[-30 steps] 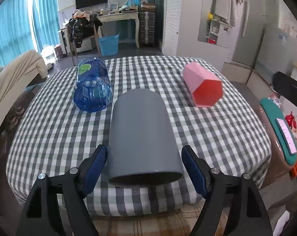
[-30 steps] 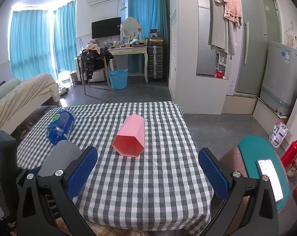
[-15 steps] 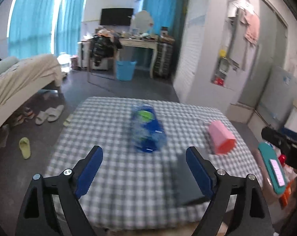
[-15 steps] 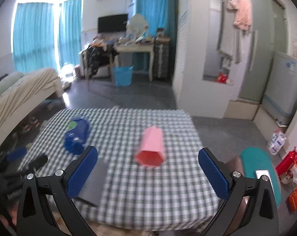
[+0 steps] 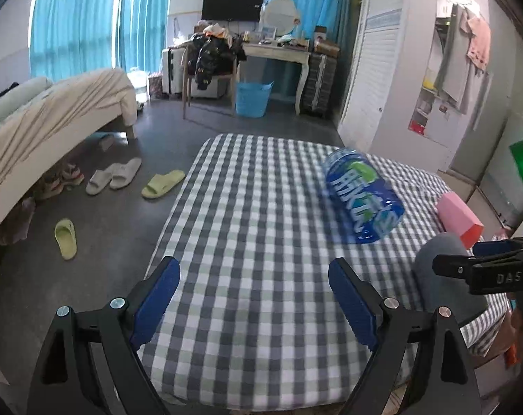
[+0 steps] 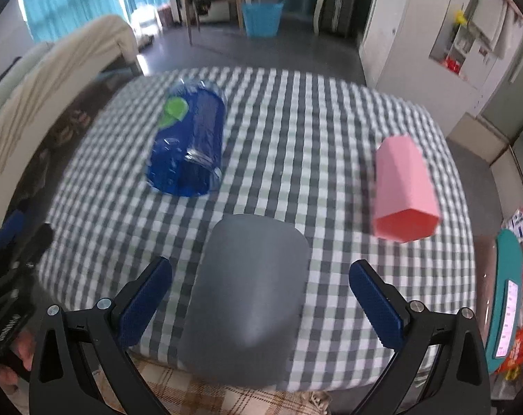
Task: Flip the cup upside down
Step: 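Pass the grey cup from the left gripper into the right gripper, then rotate the grey cup in the right gripper so its base faces up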
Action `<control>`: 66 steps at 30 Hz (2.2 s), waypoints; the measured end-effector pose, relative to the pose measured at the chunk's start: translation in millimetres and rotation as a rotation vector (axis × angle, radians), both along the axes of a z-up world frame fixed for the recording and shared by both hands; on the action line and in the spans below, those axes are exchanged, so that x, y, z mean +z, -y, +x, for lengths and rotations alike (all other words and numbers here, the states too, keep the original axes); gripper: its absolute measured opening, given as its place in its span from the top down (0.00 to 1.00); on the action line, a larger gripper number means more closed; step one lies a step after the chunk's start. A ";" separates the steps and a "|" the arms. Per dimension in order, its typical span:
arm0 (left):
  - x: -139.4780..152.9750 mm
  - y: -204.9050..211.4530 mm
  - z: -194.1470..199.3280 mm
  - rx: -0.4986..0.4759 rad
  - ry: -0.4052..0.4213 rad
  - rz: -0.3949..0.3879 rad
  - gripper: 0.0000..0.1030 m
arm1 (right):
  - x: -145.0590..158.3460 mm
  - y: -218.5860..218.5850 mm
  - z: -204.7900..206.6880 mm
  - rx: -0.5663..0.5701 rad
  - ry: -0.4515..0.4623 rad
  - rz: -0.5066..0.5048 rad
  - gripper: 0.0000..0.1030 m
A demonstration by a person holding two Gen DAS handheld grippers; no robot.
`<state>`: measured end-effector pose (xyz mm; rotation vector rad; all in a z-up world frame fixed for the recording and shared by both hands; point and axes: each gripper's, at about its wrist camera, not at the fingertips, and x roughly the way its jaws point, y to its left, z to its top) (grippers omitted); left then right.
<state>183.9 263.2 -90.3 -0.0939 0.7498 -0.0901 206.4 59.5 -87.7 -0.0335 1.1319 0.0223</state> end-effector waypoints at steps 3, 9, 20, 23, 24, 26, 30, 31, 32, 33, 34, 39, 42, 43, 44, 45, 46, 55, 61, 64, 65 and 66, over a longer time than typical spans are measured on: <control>-6.0 -4.6 4.5 -0.004 -0.009 -0.001 0.12 | -12.5 -1.0 9.3 -0.016 -0.034 -0.011 0.05; -15.6 -15.8 13.3 0.007 -0.036 -0.027 0.12 | -29.1 -10.7 22.2 -0.004 -0.093 -0.008 0.22; -9.4 -15.6 7.4 0.019 -0.019 -0.029 0.12 | 3.3 -6.7 6.9 -0.005 0.042 0.046 0.29; -5.6 -11.8 5.0 0.017 -0.015 -0.034 0.12 | 24.0 -10.2 -5.1 0.028 0.145 0.042 0.29; -4.9 -10.4 3.9 0.014 -0.013 -0.035 0.12 | 27.8 -13.2 -7.7 0.037 0.170 0.029 0.29; -3.5 -6.5 1.8 0.009 -0.011 -0.032 0.12 | 33.7 -17.6 -15.7 0.066 0.212 -0.012 0.30; -1.2 1.1 -1.2 0.000 -0.011 -0.022 0.12 | 33.2 -24.1 -32.2 0.109 0.257 -0.052 0.30; -1.1 2.5 -1.4 0.002 -0.013 -0.020 0.12 | 33.1 -25.3 -33.8 0.119 0.267 -0.060 0.30; -0.8 3.3 -1.0 0.003 -0.014 -0.020 0.12 | 34.0 -26.4 -36.3 0.126 0.274 -0.063 0.30; -0.5 5.1 -1.0 0.003 -0.017 -0.020 0.12 | 32.0 -24.1 -34.0 0.126 0.277 -0.061 0.30; 0.0 6.3 -1.6 0.001 -0.017 -0.020 0.12 | 31.5 -24.2 -33.2 0.120 0.281 -0.054 0.30; 1.8 11.7 -1.3 0.011 -0.016 -0.011 0.12 | 33.8 -17.7 -37.6 0.121 0.309 -0.049 0.30; 0.3 16.1 -0.3 0.013 -0.025 -0.017 0.12 | 33.9 -14.8 -35.4 0.126 0.291 -0.047 0.31; -0.3 18.1 -0.2 0.010 -0.028 -0.017 0.12 | 30.8 -12.6 -33.5 0.125 0.275 -0.033 0.31; -0.7 20.4 -0.5 0.006 -0.030 -0.014 0.12 | 26.1 -11.2 -30.2 0.123 0.259 -0.020 0.31; -1.7 23.5 -2.1 0.000 -0.030 -0.005 0.12 | 22.5 -10.2 -28.7 0.119 0.251 -0.017 0.31; -1.6 25.2 -2.5 -0.003 -0.029 0.002 0.12 | 21.4 -10.2 -30.4 0.118 0.262 -0.018 0.31; -0.1 38.2 -2.0 -0.008 -0.033 0.025 0.12 | 10.1 -1.3 -52.0 0.140 0.273 0.033 0.31; 0.1 48.8 -4.8 -0.024 -0.033 0.047 0.12 | -12.7 3.9 -44.4 0.118 0.217 0.096 0.28; 0.3 52.5 -4.4 -0.024 -0.034 0.056 0.12 | -13.2 5.0 -43.9 0.117 0.235 0.106 0.30; 0.3 53.8 -4.3 -0.024 -0.033 0.060 0.12 | -12.1 4.7 -43.9 0.118 0.248 0.104 0.30; 0.1 55.1 -4.6 -0.024 -0.033 0.063 0.12 | -10.0 4.4 -43.8 0.122 0.268 0.106 0.30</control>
